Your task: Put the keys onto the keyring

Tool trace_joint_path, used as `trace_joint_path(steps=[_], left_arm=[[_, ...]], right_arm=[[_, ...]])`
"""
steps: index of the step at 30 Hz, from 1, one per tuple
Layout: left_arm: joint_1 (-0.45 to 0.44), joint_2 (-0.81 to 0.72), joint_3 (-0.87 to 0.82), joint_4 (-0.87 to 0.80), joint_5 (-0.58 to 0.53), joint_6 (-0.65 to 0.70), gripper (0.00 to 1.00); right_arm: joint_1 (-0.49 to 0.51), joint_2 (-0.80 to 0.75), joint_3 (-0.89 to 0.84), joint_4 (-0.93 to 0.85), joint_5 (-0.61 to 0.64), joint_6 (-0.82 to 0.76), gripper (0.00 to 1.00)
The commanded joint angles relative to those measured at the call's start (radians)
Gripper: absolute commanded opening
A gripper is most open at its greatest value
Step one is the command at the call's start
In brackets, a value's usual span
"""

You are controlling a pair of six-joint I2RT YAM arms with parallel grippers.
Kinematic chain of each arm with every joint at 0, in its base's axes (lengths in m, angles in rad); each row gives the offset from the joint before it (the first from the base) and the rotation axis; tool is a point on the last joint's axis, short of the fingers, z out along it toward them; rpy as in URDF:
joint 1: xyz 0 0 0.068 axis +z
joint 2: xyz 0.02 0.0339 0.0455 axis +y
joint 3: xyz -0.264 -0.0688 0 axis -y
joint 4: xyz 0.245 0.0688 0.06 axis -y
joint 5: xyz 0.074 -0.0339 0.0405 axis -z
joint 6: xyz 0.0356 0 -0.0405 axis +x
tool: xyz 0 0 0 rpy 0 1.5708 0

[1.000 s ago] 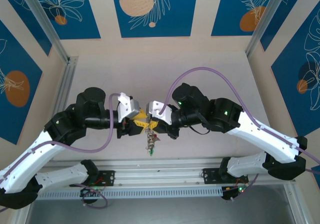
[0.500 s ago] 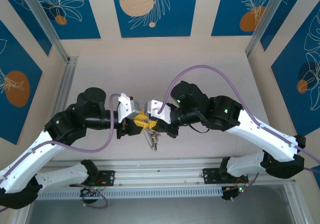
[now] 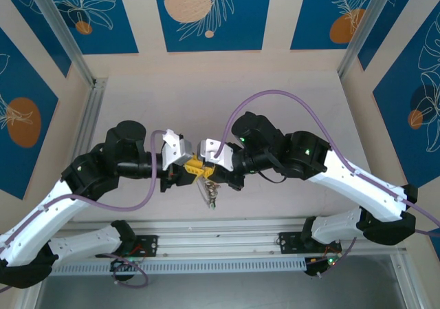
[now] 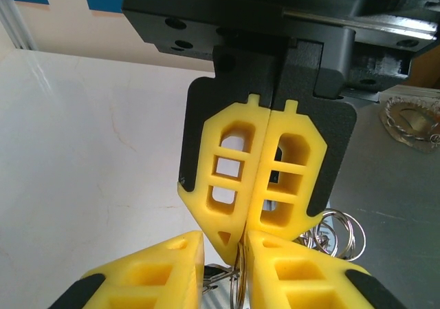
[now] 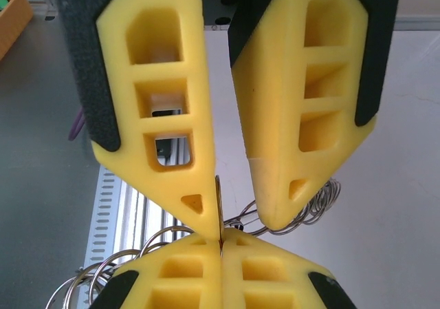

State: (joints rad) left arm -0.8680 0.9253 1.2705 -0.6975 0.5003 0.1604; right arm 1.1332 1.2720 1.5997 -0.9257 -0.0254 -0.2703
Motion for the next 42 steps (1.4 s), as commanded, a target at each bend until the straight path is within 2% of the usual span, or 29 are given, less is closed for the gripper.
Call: trace_joint_path(steps=[1, 4, 5, 7, 9, 22, 32, 35, 40, 42], left_arm=[[0.006, 0.001, -0.012, -0.013, 0.014, 0.01, 0.23], [0.006, 0.003, -0.022, -0.002, 0.014, 0.007, 0.23], [0.006, 0.008, -0.022, 0.0, 0.015, 0.006, 0.19], [0.006, 0.027, -0.015, 0.002, 0.031, 0.006, 0.07], [0.006, 0.039, -0.011, 0.015, 0.037, 0.001, 0.01], [0.006, -0.034, -0.108, 0.184, 0.081, -0.065, 0.0], [0.006, -0.074, -0.127, 0.192, 0.074, -0.033, 0.0], [0.006, -0.074, -0.126, 0.189, 0.066, -0.024, 0.0], [0.006, -0.078, -0.123, 0.199, 0.058, -0.019, 0.0], [0.007, -0.088, -0.129, 0.215, 0.061, -0.018, 0.0]], right_arm=[[0.007, -0.025, 0.032, 0.043, -0.018, -0.011, 0.0], [0.008, -0.036, 0.018, 0.057, -0.021, -0.007, 0.0], [0.007, -0.039, 0.014, 0.061, -0.022, -0.007, 0.0], [0.007, -0.049, 0.003, 0.07, -0.026, -0.01, 0.0], [0.003, -0.057, -0.001, 0.079, -0.028, -0.015, 0.0], [-0.019, -0.16, -0.079, 0.157, -0.027, 0.031, 0.0], [-0.042, -0.16, -0.13, 0.219, -0.03, 0.056, 0.01], [-0.055, -0.164, -0.143, 0.239, -0.044, 0.052, 0.05], [-0.085, -0.191, -0.192, 0.277, -0.059, 0.069, 0.27], [-0.104, -0.213, -0.227, 0.295, -0.085, 0.091, 0.29]])
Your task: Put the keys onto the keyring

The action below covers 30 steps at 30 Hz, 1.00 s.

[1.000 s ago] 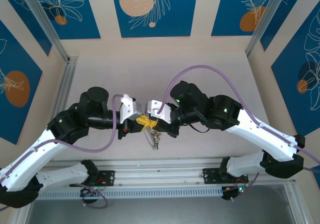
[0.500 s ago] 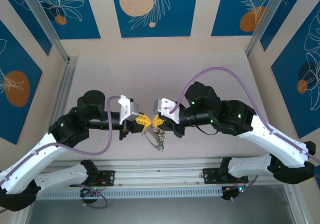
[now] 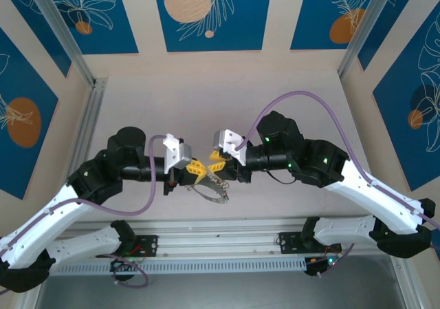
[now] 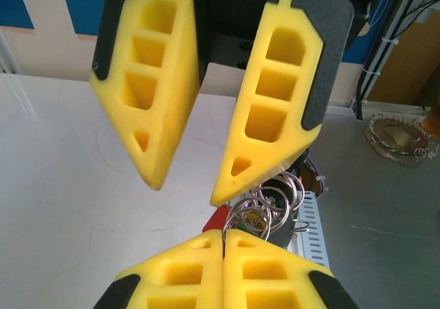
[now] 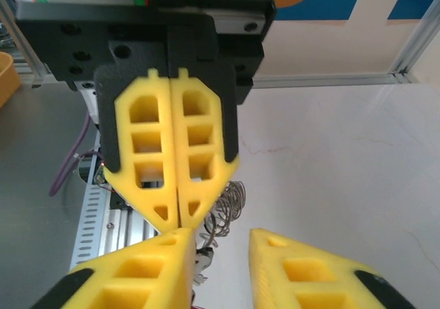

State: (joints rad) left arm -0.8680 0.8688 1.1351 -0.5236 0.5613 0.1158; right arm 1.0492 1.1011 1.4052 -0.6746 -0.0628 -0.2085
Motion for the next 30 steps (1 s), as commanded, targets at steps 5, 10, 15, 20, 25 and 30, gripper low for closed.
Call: trace_joint_path(steps=[5, 10, 15, 20, 25, 30], left_arm=[[0.007, -0.062, -0.029, 0.132, 0.04, 0.012, 0.0], [0.007, -0.085, -0.043, 0.199, 0.094, -0.008, 0.0], [0.007, -0.099, -0.068, 0.252, 0.118, -0.025, 0.0], [0.007, -0.106, -0.087, 0.288, 0.09, -0.032, 0.0], [0.007, -0.137, -0.126, 0.358, 0.035, -0.04, 0.0], [0.007, -0.145, -0.143, 0.402, 0.027, -0.049, 0.0]], right_arm=[[-0.074, -0.076, -0.095, 0.076, -0.157, 0.081, 0.26], [-0.081, -0.066, -0.109, 0.095, -0.182, 0.099, 0.22], [-0.077, -0.048, -0.127, 0.175, -0.251, 0.14, 0.21], [-0.025, -0.014, -0.115, 0.194, -0.258, 0.129, 0.19], [0.023, 0.003, -0.112, 0.155, -0.224, 0.101, 0.16], [0.05, -0.015, -0.145, 0.19, -0.219, 0.112, 0.16]])
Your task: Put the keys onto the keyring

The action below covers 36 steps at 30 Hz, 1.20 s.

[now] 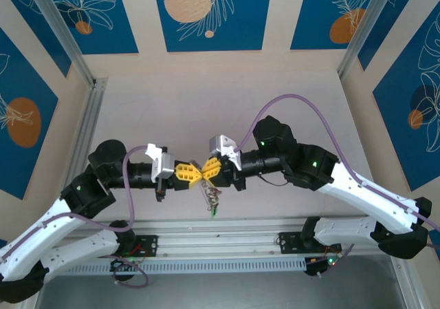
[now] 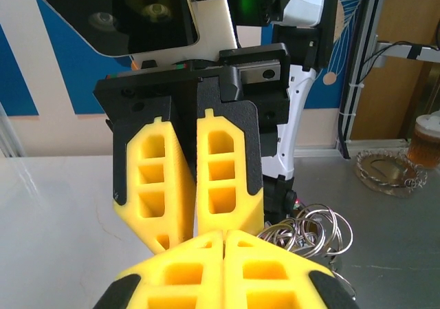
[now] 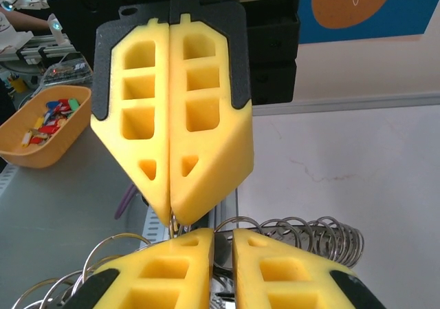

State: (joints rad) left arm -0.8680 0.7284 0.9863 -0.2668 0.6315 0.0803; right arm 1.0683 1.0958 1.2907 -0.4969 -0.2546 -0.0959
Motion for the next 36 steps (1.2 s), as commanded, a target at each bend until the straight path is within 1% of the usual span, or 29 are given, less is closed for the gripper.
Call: trace_joint_path(steps=[1, 6, 9, 15, 19, 25, 29, 34, 36], left_arm=[[0.007, -0.002, 0.006, 0.15, -0.039, -0.017, 0.0], [0.007, -0.022, -0.009, 0.2, -0.017, -0.046, 0.0], [0.009, -0.032, -0.018, 0.228, -0.012, -0.061, 0.0], [0.009, -0.033, -0.05, 0.297, -0.005, -0.094, 0.0], [0.009, -0.033, -0.06, 0.333, 0.003, -0.11, 0.0], [0.012, -0.035, -0.077, 0.396, 0.027, -0.153, 0.0], [0.02, -0.053, -0.095, 0.459, 0.062, -0.194, 0.0], [0.042, -0.075, -0.112, 0.566, 0.121, -0.288, 0.0], [0.044, -0.073, -0.105, 0.581, 0.137, -0.314, 0.0]], right_arm=[[0.038, -0.007, -0.031, 0.014, -0.022, 0.0, 0.16], [0.068, -0.006, -0.048, 0.019, 0.053, -0.006, 0.16], [0.102, -0.036, -0.09, 0.06, 0.094, -0.01, 0.16], [0.128, -0.113, -0.169, 0.154, 0.068, -0.017, 0.18], [0.133, -0.127, -0.183, 0.162, 0.101, -0.018, 0.18], [0.141, -0.128, -0.198, 0.2, 0.097, -0.012, 0.18], [0.156, -0.142, -0.219, 0.25, 0.094, -0.007, 0.18], [0.221, -0.18, -0.269, 0.351, 0.114, -0.037, 0.19], [0.224, -0.192, -0.288, 0.372, 0.116, -0.045, 0.19]])
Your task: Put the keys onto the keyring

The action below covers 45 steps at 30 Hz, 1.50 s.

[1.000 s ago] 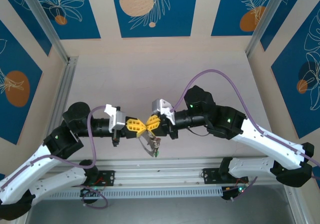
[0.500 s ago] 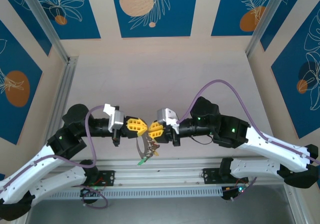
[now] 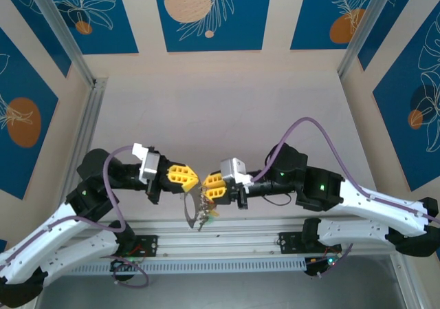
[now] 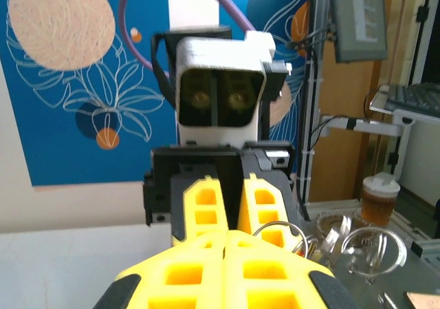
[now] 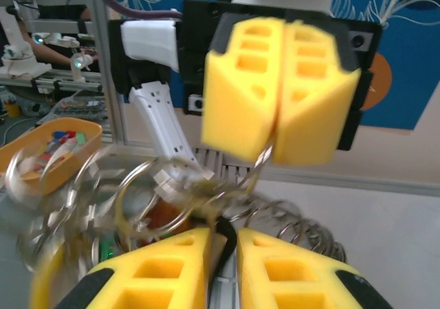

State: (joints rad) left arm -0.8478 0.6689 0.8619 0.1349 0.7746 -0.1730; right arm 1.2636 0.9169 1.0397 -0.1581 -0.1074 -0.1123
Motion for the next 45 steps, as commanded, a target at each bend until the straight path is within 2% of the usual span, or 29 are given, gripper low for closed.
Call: trace_joint_path(steps=[1, 12, 17, 23, 26, 31, 34, 37, 41, 45], left_arm=[[0.024, -0.011, 0.026, 0.183, 0.003, -0.07, 0.0], [0.024, 0.077, 0.057, 0.22, 0.088, -0.118, 0.0], [0.024, 0.115, 0.085, 0.228, 0.134, -0.133, 0.0], [0.024, 0.131, 0.108, 0.202, 0.129, -0.126, 0.0], [0.025, 0.127, 0.118, 0.119, 0.049, -0.07, 0.0], [0.024, 0.138, 0.126, -0.061, -0.153, 0.047, 0.0], [0.024, 0.146, 0.121, -0.129, -0.237, 0.083, 0.0], [0.024, 0.151, 0.113, -0.19, -0.301, 0.105, 0.0], [0.023, 0.199, 0.13, -0.323, -0.414, 0.133, 0.0], [0.024, 0.253, 0.118, -0.406, -0.489, 0.126, 0.0]], right_arm=[[0.029, -0.02, -0.044, 0.036, -0.029, -0.034, 0.19], [-0.005, -0.095, -0.104, 0.042, 0.001, -0.051, 0.25], [-0.088, -0.114, -0.131, 0.031, 0.034, -0.006, 0.25], [-0.201, -0.16, -0.204, 0.04, 0.012, 0.095, 0.25], [-0.248, -0.19, -0.237, 0.031, 0.033, 0.131, 0.26], [-0.357, -0.21, -0.251, -0.042, 0.11, 0.206, 0.33], [-0.413, -0.228, -0.268, -0.073, 0.208, 0.25, 0.48], [-0.476, -0.256, -0.293, -0.074, 0.246, 0.29, 0.65], [-0.546, -0.29, -0.316, -0.082, 0.274, 0.334, 0.76], [-0.59, -0.351, -0.34, -0.102, 0.339, 0.359, 0.81]])
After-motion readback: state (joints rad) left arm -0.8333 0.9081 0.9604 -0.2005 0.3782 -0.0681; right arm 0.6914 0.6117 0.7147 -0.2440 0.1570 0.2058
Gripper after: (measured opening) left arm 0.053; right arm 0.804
